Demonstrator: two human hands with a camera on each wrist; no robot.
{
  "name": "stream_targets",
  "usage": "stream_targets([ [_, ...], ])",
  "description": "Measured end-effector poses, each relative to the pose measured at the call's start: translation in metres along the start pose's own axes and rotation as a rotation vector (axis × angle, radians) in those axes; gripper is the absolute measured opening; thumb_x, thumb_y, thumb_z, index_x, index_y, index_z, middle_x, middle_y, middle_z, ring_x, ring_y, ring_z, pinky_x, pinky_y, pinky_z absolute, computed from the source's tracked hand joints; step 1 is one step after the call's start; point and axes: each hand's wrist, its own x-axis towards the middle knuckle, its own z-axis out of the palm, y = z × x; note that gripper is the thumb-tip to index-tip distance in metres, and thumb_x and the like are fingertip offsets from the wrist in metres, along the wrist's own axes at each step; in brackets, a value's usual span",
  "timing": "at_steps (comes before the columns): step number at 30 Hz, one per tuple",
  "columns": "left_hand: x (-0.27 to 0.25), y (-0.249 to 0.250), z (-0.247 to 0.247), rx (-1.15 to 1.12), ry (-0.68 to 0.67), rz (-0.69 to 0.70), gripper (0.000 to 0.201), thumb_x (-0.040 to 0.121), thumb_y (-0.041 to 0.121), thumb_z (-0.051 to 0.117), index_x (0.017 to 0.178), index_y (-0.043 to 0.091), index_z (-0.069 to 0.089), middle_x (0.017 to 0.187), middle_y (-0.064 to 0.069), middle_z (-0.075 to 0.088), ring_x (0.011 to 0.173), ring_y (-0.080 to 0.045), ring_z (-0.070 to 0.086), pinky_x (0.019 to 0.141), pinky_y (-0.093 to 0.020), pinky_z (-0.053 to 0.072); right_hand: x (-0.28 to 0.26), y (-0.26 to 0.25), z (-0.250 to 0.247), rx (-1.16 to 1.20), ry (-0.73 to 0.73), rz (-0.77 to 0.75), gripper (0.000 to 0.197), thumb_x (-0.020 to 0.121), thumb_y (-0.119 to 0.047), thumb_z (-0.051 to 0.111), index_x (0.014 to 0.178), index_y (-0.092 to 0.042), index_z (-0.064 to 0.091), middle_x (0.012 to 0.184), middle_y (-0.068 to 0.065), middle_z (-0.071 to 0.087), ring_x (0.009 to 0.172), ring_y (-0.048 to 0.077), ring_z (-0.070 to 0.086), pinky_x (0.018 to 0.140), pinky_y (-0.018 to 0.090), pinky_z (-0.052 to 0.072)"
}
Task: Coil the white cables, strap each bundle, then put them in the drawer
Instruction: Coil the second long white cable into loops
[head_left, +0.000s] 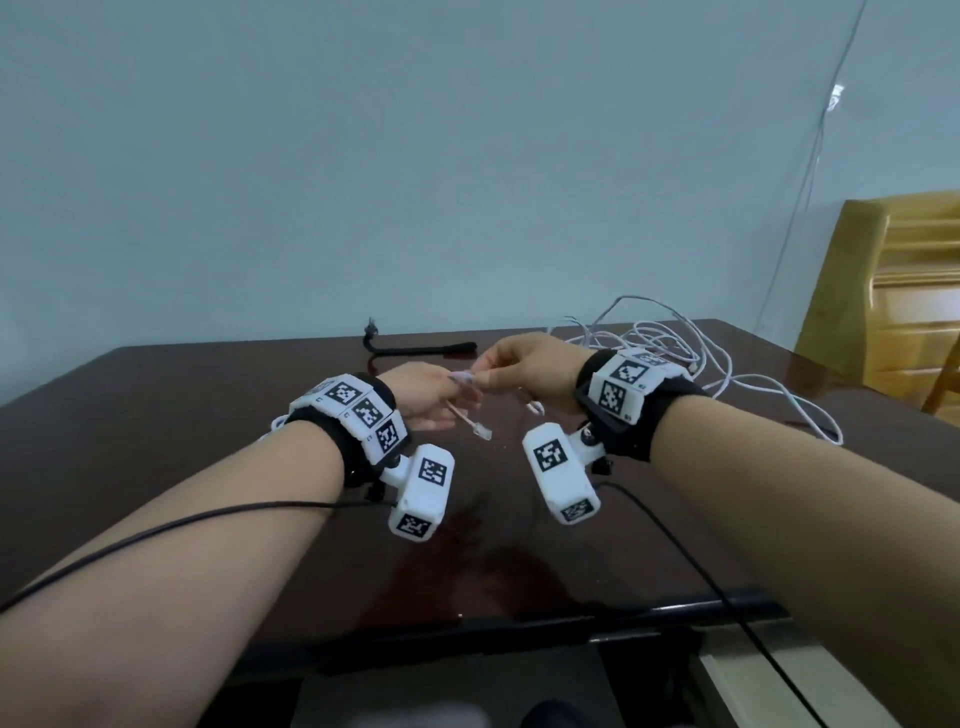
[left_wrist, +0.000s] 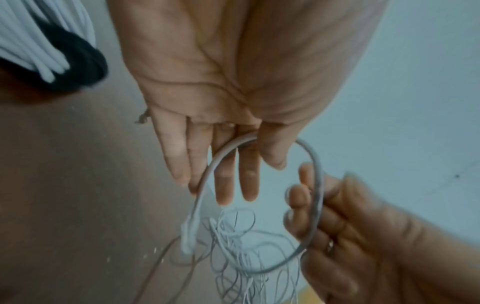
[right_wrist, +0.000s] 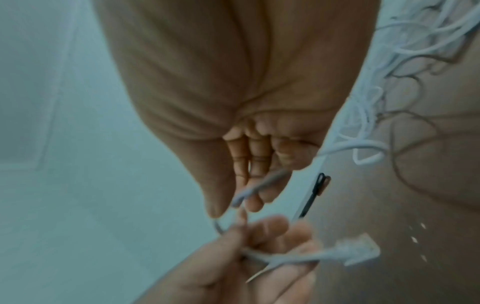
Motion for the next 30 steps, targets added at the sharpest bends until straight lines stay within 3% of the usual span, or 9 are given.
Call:
stream_targets([
  [3,-0.022,0.003,-0.025,-0.211,0.034,-0.019,0.042,0.101,0.036,0.037,0.086,0.003,0.058,0.083,-0.014,0.07,0.079,-0.024,0.069,0.079,-0.034,0.055,0.0,-0.007,0.001,-0.227,0.088,-0.064,0.017,0.085,-0.014,0.067,0.102,-0.016,0.063,0.09,0.002,0.061,0.077,0.014,0.057,0.072,0.026,0.048],
  [6,-0.04,0.007,-0.046,-0.468,0.082,-0.011,0.044,0.102,0.037,0.036,0.083,0.001,0.053,0.065,-0.015,0.069,0.062,-0.028,0.071,0.064,-0.038,0.059,-0.002,0.001,0.004,-0.266,0.153,-0.041,0.012,0.085,-0.008,0.065,0.089,-0.019,0.061,0.099,0.006,0.064,0.097,0.022,0.062,0.096,0.036,0.048],
  [10,-0.052,0.012,-0.061,-0.815,0.113,0.06,0.043,0.102,0.034,0.038,0.073,0.003,0.048,0.054,-0.016,0.065,0.056,-0.031,0.07,0.055,-0.044,0.058,-0.006,0.008,0.019,-0.302,0.136,0.007,0.012,0.086,-0.008,0.063,0.086,-0.019,0.059,0.095,-0.001,0.062,0.093,0.015,0.059,0.088,0.025,0.045],
  [14,-0.056,0.021,-0.071,-1.094,0.136,0.175,0.044,0.102,0.033,0.039,0.069,0.006,0.048,0.043,-0.007,0.056,0.041,-0.022,0.062,0.052,-0.049,0.055,-0.005,0.021,0.049,-0.549,-0.041,0.102,0.009,0.087,-0.015,0.062,0.096,-0.015,0.059,0.099,0.0,0.06,0.093,0.015,0.056,0.089,0.028,0.046],
  [17,-0.057,0.025,-0.081,-1.198,0.148,0.249,0.04,0.102,0.033,0.039,0.072,0.008,0.05,0.038,0.002,0.035,0.034,-0.01,0.04,0.06,-0.039,0.059,-0.003,0.025,0.057,-0.781,-0.116,0.183,0.027,0.092,-0.016,0.05,0.114,-0.005,0.061,0.117,0.01,0.061,0.107,0.027,0.058,0.093,0.034,0.047],
  [19,-0.057,0.027,-0.087,-1.189,0.155,0.274,0.035,0.102,0.027,0.04,0.073,0.01,0.048,0.04,0.004,0.028,0.034,-0.009,0.031,0.061,-0.026,0.056,-0.001,0.024,0.05,-0.829,-0.006,0.168,0.03,0.097,-0.019,0.045,0.12,-0.008,0.059,0.121,0.011,0.06,0.113,0.03,0.056,0.096,0.035,0.045],
  [24,-0.046,0.03,-0.09,-1.156,0.159,0.289,0.022,0.094,0.006,0.032,0.077,0.011,0.046,0.046,0.003,0.032,0.038,-0.011,0.033,0.068,-0.026,0.042,0.002,0.009,0.029,-0.504,0.36,-0.042,0.039,0.099,-0.037,0.035,0.136,-0.024,0.036,0.119,0.01,0.061,0.102,0.03,0.059,0.087,0.038,0.047],
  [27,-0.037,0.032,-0.085,-1.081,0.174,0.297,0.023,0.093,0.009,0.03,0.082,0.013,0.049,0.057,0.003,0.033,0.048,-0.011,0.029,0.064,-0.024,0.036,-0.001,-0.005,0.028,-0.54,0.397,-0.122,0.04,0.097,-0.047,0.033,0.129,-0.022,0.034,0.115,0.005,0.059,0.097,0.03,0.06,0.082,0.038,0.046],
  [30,-0.031,0.031,-0.081,-0.991,0.194,0.31,0.023,0.093,0.009,0.029,0.09,0.013,0.051,0.063,0.003,0.038,0.051,-0.01,0.028,0.058,-0.024,0.03,-0.002,-0.012,0.027,-0.871,0.362,-0.202,0.032,0.098,-0.048,0.027,0.115,-0.028,0.044,0.105,0.002,0.054,0.093,0.028,0.058,0.072,0.034,0.04],
])
